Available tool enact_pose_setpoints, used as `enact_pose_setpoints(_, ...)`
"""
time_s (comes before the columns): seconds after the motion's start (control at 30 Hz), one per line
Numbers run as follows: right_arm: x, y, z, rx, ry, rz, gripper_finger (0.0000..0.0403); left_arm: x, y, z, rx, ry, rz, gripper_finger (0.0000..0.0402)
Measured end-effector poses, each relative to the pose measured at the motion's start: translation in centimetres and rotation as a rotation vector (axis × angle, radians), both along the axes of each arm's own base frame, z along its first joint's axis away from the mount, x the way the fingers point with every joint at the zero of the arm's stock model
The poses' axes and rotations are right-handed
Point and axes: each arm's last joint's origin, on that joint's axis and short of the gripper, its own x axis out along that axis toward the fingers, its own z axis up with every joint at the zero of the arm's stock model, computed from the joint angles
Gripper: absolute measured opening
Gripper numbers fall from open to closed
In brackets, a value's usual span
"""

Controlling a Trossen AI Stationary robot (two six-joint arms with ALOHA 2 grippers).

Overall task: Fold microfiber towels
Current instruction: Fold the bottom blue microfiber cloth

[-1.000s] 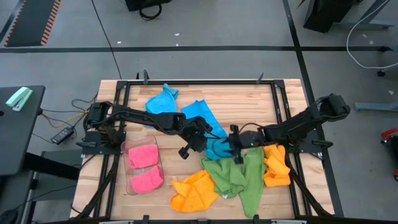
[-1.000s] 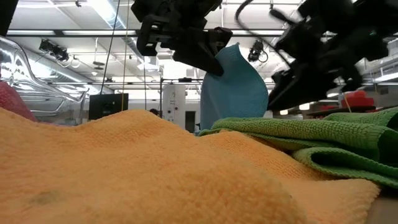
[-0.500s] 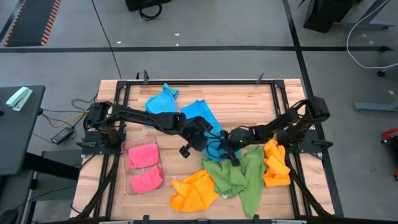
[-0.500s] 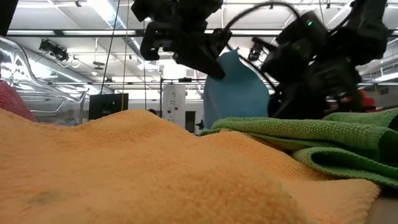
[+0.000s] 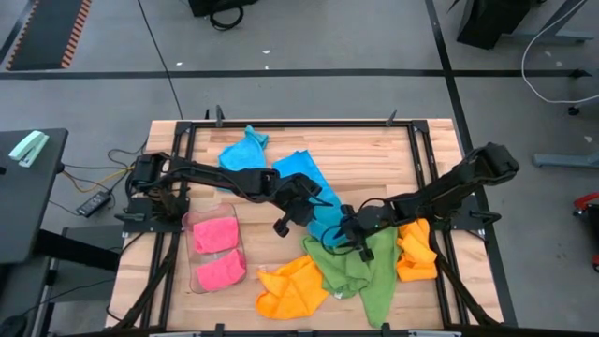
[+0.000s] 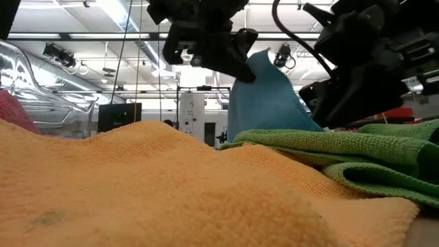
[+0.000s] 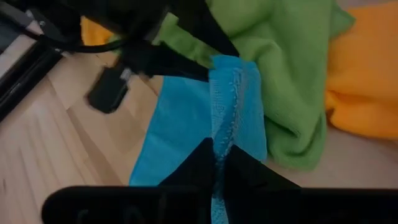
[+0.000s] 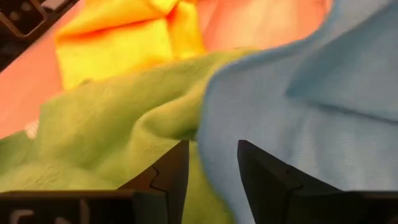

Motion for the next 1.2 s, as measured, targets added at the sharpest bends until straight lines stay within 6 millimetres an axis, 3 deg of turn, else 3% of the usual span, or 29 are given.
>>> enact_pose_setpoints(0.33,-0.7,0.1,-0.1,-0.005,0.069,-0.046,0.0144,1.3,0.0,-1.4,-0.002,-0.042,0.002,0.0026)
enact_pose_setpoints(0.6,-2.2,-0.4,1.1,0.02,0.145,-0.129,0.0144,2.3,0.0,-1.6,-0.002,-0.121,0.002,0.002)
enact_pose_setpoints(0.77,-3.0,-0.4,1.9,0.009,0.141,-0.2,0.0144,2.7,0.0,-3.7,0.003,-0.069,-0.003,0.0019)
enact_pose_setpoints(1.2,-3.6,0.1,2.0,-0.044,0.136,-0.26,0.0144,5.0,0.2,-7.4,0.006,-0.151,0.013,0.0025)
